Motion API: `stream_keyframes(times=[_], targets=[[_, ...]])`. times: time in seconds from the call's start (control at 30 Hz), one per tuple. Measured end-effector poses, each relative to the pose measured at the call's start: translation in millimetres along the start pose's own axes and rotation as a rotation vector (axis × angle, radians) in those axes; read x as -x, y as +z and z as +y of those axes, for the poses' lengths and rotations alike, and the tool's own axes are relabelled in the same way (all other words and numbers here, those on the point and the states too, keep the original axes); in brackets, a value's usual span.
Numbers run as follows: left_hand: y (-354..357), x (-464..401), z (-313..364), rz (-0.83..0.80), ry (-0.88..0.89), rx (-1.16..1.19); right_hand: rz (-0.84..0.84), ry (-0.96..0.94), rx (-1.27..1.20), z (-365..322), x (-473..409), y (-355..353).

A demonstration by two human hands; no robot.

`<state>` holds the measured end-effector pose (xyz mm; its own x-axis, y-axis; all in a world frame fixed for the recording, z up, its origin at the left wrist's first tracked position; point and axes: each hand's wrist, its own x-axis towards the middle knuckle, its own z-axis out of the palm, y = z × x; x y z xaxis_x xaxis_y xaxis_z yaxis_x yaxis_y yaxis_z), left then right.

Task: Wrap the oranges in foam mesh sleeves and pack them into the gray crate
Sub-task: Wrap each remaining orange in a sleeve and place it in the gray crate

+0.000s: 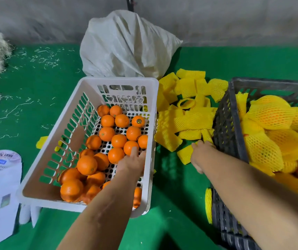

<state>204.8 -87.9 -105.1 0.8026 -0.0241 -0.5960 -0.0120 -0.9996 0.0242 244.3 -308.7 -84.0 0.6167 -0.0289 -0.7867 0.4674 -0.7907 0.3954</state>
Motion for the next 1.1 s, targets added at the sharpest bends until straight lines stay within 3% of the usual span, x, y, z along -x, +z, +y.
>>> stream_keyframes(times=[0.13, 0.23, 0.4, 0.5, 0.57, 0.67, 0.73, 0.97, 1.1], targets=[[15.1, -18.2, -11.6, 0.049, 0.043, -0.014, -0.032, 0.023, -0.027, 3.1, -2.3, 1.3], [10.6, -20.3, -14.5, 0.154, -0.023, 0.192, 0.100, -0.067, -0.157, -7.5, 10.2, -14.6], [-14.4, -7.3, -17.1, 0.467, 0.001, 0.872, 0.465, -0.309, -0.921, 1.5, 63.0, -32.9], [-26.3, 26.2, -11.5, 0.629, 0.097, 1.343, 0.473, -0.384, -1.425, 1.0, 102.9, -15.7], [-26.8, 54.3, -0.7, 0.700, 0.191, 1.494, 0.476, -0.418, -1.616, -7.0, 121.8, 0.4], [-19.3, 88.0, 22.6, 0.695, 0.359, 1.581, 0.570, -0.385, -1.833, -18.6, 129.7, 13.7], [-10.5, 99.4, 37.1, 0.600, 0.442, 1.634, 0.633, -0.359, -1.945, -23.0, 128.7, 13.8], [-1.8, 104.3, 40.1, 0.583, 0.541, 1.458, 0.848, -0.248, -2.006, -24.0, 113.7, 16.5], [-0.6, 105.2, 38.6, 0.526, 0.626, 1.335, 0.964, -0.085, -1.933, -23.2, 100.5, 15.9]])
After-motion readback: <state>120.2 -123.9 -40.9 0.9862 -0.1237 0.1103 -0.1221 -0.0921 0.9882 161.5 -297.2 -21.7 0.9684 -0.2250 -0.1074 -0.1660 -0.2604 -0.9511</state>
